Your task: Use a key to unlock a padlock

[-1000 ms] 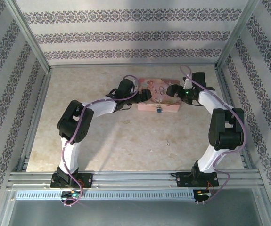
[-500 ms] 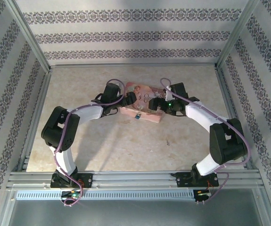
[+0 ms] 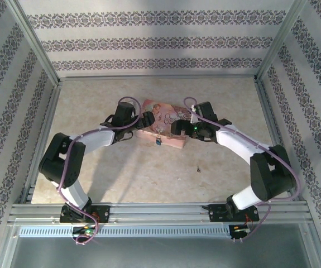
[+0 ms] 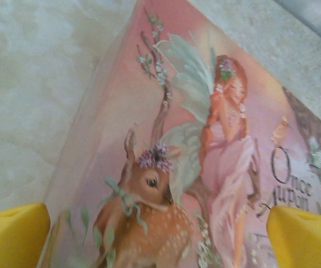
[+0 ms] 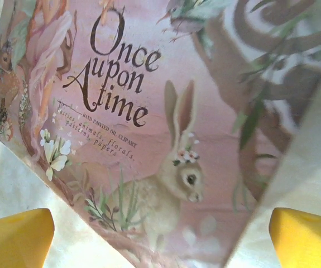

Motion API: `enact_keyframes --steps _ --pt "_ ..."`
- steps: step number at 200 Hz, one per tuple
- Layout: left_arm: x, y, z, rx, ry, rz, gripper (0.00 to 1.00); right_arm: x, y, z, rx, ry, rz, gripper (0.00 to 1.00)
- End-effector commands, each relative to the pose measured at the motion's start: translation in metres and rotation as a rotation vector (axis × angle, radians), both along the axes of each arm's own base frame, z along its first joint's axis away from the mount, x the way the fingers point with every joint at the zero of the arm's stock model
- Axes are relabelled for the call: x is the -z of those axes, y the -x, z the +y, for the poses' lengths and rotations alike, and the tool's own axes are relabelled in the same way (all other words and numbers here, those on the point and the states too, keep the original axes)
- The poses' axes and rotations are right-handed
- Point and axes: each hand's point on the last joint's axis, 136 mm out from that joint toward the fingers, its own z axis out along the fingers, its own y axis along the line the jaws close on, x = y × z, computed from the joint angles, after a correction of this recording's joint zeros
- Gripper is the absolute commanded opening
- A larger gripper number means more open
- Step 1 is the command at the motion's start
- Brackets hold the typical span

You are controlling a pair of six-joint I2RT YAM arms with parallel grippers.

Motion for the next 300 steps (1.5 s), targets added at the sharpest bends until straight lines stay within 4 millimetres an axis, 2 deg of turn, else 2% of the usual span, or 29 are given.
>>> enact_keyframes --steps 1,34,56,79,110,131,159,182,230,260,300 --pt "-0.032 -0.005 0.026 -0.077 0.008 -0.094 0.99 -0.015 0.010 -0.033 0.056 0.126 -0.058 0.99" --pt "-0.055 0.011 0.057 -0.116 -0.035 -0.157 0.99 -0.027 0.041 -0.072 0.095 0.262 -0.037 0.98" --pt "-0.068 0.029 0.066 -0.093 -0.089 -0.195 0.99 -0.028 0.070 -0.085 0.090 0.312 0.047 0.87" --pt "-0.071 0.050 0.078 -0.110 -0.109 -0.217 0.99 -0.015 0.102 -0.090 0.077 0.346 0.153 0.74" --pt "-0.066 0.074 0.096 -0.154 -0.127 -0.244 0.99 0.019 0.127 -0.079 0.047 0.367 0.236 0.70" --pt "-0.056 0.088 0.107 -0.189 -0.141 -0.241 0.99 0.044 0.134 -0.072 0.022 0.408 0.286 0.67" --pt "-0.043 0.099 0.113 -0.205 -0.154 -0.222 0.99 0.068 0.138 -0.075 0.015 0.516 0.364 0.61" --pt "-0.039 0.102 0.116 -0.211 -0.160 -0.209 0.99 0.081 0.140 -0.073 0.020 0.560 0.409 0.49" --pt "-0.040 0.100 0.117 -0.215 -0.167 -0.214 0.99 0.095 0.142 -0.073 0.033 0.597 0.437 0.44" --pt "-0.038 0.098 0.116 -0.211 -0.176 -0.207 0.99 0.098 0.145 -0.063 -0.002 0.549 0.447 0.40" --pt "-0.036 0.098 0.116 -0.214 -0.171 -0.199 0.99 0.102 0.152 -0.065 -0.012 0.563 0.480 0.32"
